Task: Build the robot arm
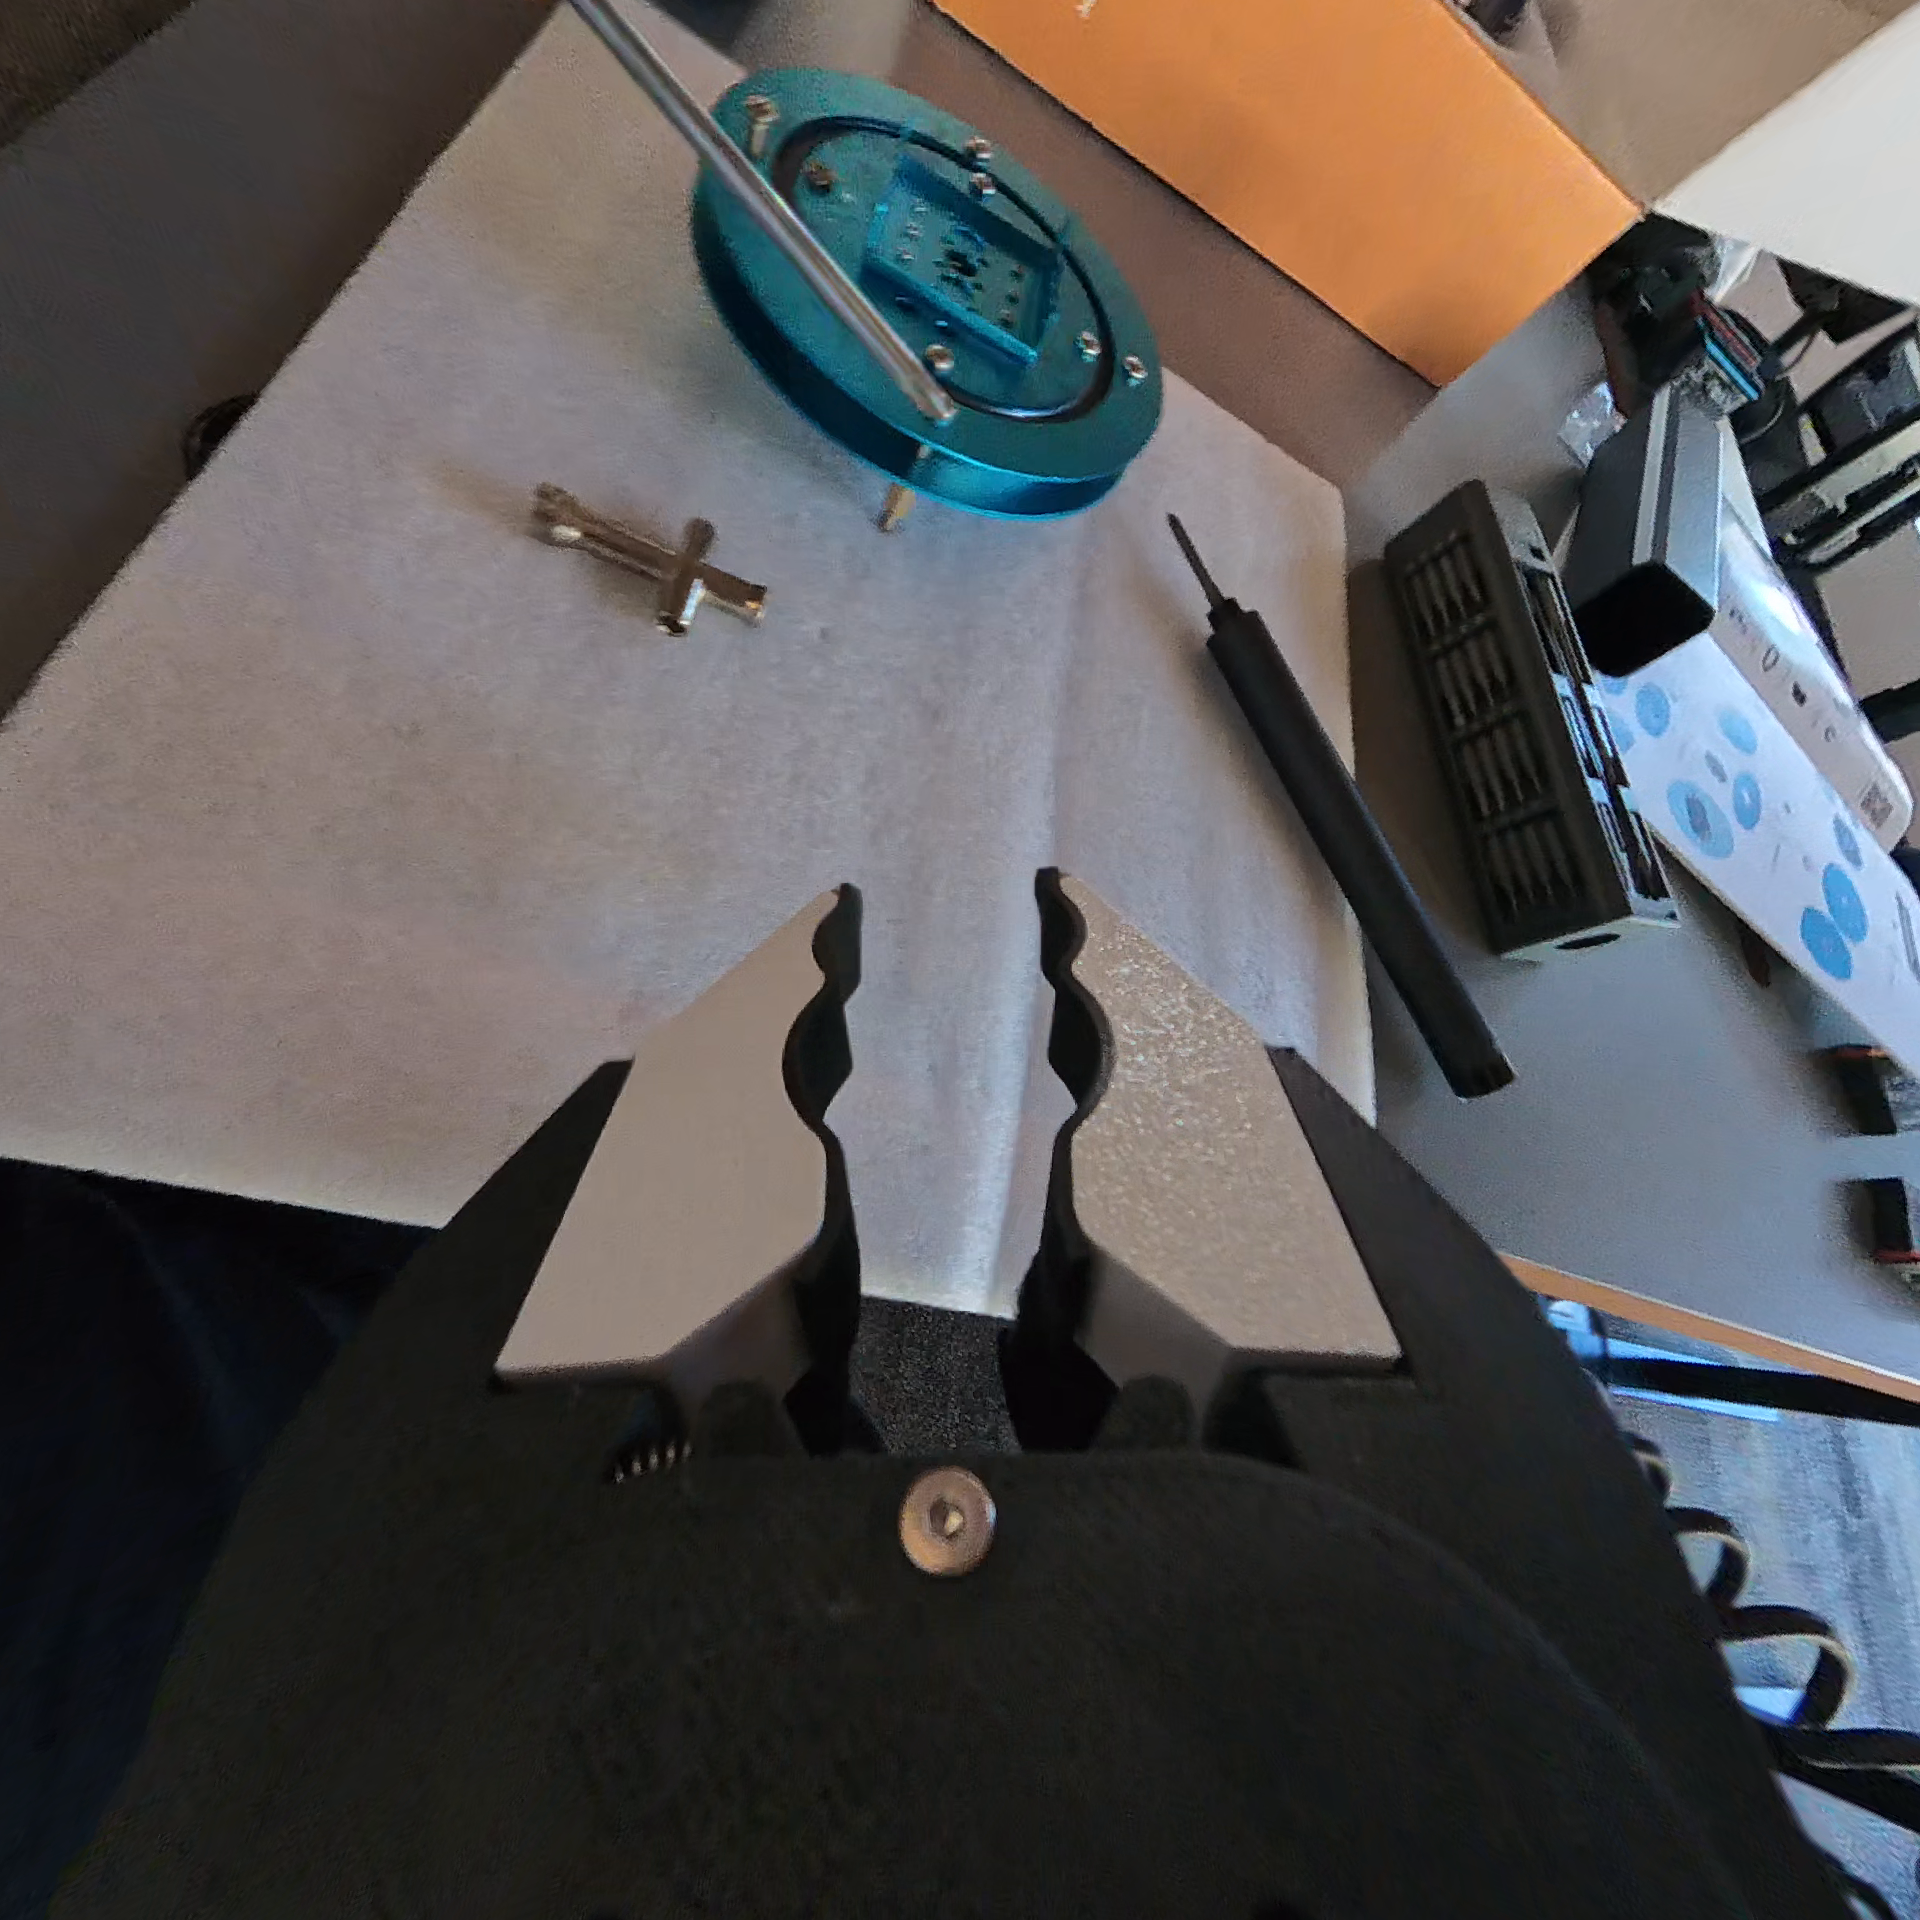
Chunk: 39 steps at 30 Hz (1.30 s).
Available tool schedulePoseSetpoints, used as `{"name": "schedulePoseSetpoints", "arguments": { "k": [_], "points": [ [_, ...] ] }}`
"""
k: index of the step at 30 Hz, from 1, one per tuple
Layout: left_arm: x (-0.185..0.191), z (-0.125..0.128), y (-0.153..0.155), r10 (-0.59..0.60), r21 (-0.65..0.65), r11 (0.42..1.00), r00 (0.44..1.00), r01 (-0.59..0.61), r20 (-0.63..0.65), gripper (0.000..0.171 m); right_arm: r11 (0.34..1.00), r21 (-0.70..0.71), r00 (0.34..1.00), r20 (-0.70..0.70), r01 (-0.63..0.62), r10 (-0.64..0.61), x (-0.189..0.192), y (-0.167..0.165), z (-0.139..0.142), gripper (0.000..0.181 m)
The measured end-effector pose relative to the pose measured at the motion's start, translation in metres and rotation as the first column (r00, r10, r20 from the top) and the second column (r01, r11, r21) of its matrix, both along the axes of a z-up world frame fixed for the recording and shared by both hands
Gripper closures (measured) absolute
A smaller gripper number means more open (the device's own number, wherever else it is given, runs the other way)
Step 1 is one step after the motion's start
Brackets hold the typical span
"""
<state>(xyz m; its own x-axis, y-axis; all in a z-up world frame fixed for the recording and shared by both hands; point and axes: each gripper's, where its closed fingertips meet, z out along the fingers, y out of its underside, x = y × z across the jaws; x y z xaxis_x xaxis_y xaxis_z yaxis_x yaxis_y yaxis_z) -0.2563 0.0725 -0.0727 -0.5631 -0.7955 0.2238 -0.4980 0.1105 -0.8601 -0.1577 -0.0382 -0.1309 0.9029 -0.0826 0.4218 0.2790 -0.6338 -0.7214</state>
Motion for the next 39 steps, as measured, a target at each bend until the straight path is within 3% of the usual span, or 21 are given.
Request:
{"name": "schedulePoseSetpoints", "arguments": {
  "k": [2,5,8,11,16,21,23,24,25,28,31,33,35,37,39],
  "points": [
    [0.023,0.006,-0.027,0.058,0.052,0.997,0.997,-0.061,0.047,0.155,0.999,0.03,0.999,-0.033,0.042,-0.041,0.017,-0.003,0.004,0.147],
    [0.055,-0.014,-0.056,0.129,0.264,0.954,0.989,-0.142,0.065,0.155,0.994,0.02,0.993,-0.038,0.111,-0.11,0.055,-0.018,0.009,0.147],
    [0.074,-0.042,-0.07,0.172,0.442,0.879,0.983,-0.18,0.06,0.154,0.999,0.003,0.997,-0.066,0.036,-0.036,0.084,-0.022,0.015,0.145],
    [0.08,-0.073,-0.077,0.213,0.519,0.836,0.977,-0.176,-0.012,0.154,0.995,-0.019,0.99,-0.095,-0.102,0.099,0.101,-0.007,0.019,0.145],
    [0.083,-0.077,-0.078,0.253,0.56,0.8,0.967,-0.217,0.014,0.154,0.95,-0.19,0.966,-0.129,-0.246,0.224,0.127,0.021,-0.005,0.142],
    [0.075,-0.064,-0.078,0.267,0.47,0.851,0.964,-0.233,-0.004,0.117,0.889,-0.313,0.929,-0.269,-0.334,0.254,0.131,0.028,-0.021,0.143],
    [0.065,-0.054,-0.075,0.257,0.434,0.872,0.966,-0.229,-0.005,0.116,0.875,-0.339,0.912,-0.343,-0.345,0.227,0.13,0.026,-0.022,0.15],
    [0.06,-0.048,-0.07,0.255,0.426,0.874,0.967,-0.232,0.004,0.116,0.87,-0.361,0.916,-0.338,-0.337,0.215,0.133,0.025,-0.021,0.165],
    [0.056,-0.042,-0.063,0.252,0.423,0.875,0.968,-0.236,0.018,0.117,0.856,-0.387,0.92,-0.325,-0.342,0.221,0.134,0.023,-0.021,0.166],
    [0.046,-0.026,-0.04,0.23,0.417,0.879,0.971,-0.233,0.058,0.118,0.854,-0.433,0.957,-0.16,-0.288,0.242,0.137,0.024,-0.014,0.166],
    [0.048,-0.006,-0.009,0.184,0.395,0.894,0.977,-0.213,0.11,0.122,0.891,-0.413,0.94,0.188,-0.188,0.286,0.134,0.032,0.016,0.166],
    [0.059,0.01,0.012,0.126,0.354,0.919,0.98,-0.173,0.154,0.125,0.916,-0.388,0.829,0.476,-0.101,0.294,0.132,0.035,0.045,0.166],
    [0.077,0.024,0.02,-0.002,0.263,0.964,0.985,-0.044,0.173,0.133,0.912,-0.408,0.648,0.686,-0.034,0.331,0.125,0.034,0.067,0.166],
    [0.102,0.03,0.022,-0.16,0.197,0.972,0.972,0.125,0.173,0.129,0.894,-0.447,0.536,0.753,-0.008,0.381,0.114,0.033,0.077,0.166],
    [0.127,0.026,0.018,-0.328,0.188,0.936,0.932,0.298,0.153,0.119,0.878,-0.478,0.489,0.764,-0.009,0.42,0.099,0.035,0.083,0.166]
  ]
}}
